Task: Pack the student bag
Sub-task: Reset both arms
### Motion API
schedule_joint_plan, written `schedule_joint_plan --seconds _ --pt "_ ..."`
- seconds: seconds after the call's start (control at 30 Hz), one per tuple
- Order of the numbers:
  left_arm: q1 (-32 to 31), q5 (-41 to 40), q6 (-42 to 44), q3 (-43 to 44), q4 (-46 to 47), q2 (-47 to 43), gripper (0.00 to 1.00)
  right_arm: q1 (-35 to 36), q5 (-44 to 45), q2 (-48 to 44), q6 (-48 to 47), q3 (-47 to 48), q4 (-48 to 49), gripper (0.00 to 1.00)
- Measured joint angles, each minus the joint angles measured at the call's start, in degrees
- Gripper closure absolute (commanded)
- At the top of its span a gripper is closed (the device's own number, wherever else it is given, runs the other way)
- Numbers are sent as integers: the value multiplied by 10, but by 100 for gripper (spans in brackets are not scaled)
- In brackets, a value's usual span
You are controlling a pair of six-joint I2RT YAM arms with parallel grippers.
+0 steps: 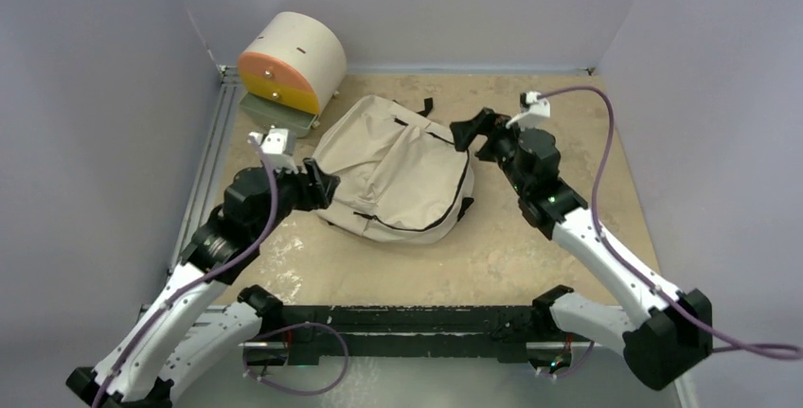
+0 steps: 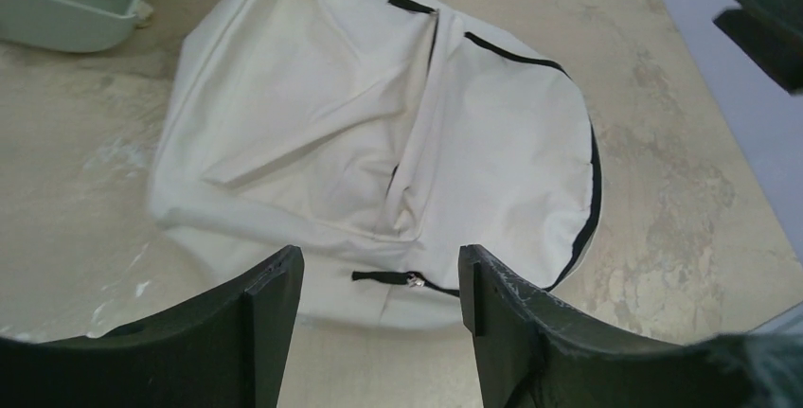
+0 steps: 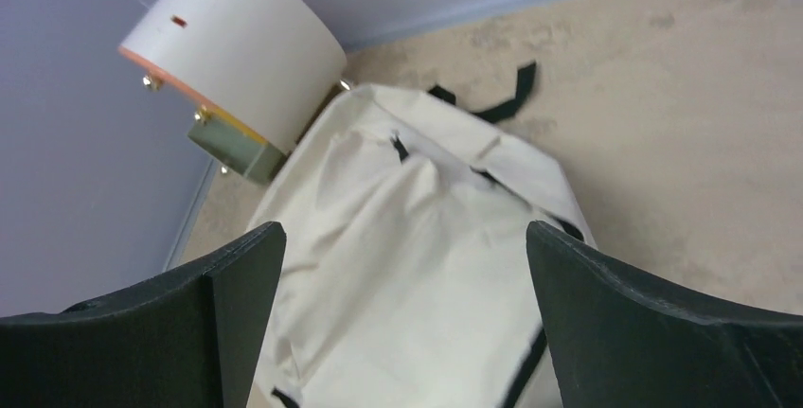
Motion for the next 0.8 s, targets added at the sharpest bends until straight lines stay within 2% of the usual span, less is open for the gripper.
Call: schedule_joint_plan --seconds 0.2,0.43,0.8 --pt "0 -74 -24 4 -108 -83 38 0 4 -131 39 -91 -62 1" --pt "0 -122 -42 5 -178 -88 37 0 22 -223 62 -129 -117 1" --pt "0 -119 -41 -2 -178 -81 37 0 68 -196 15 -140 -164 1"
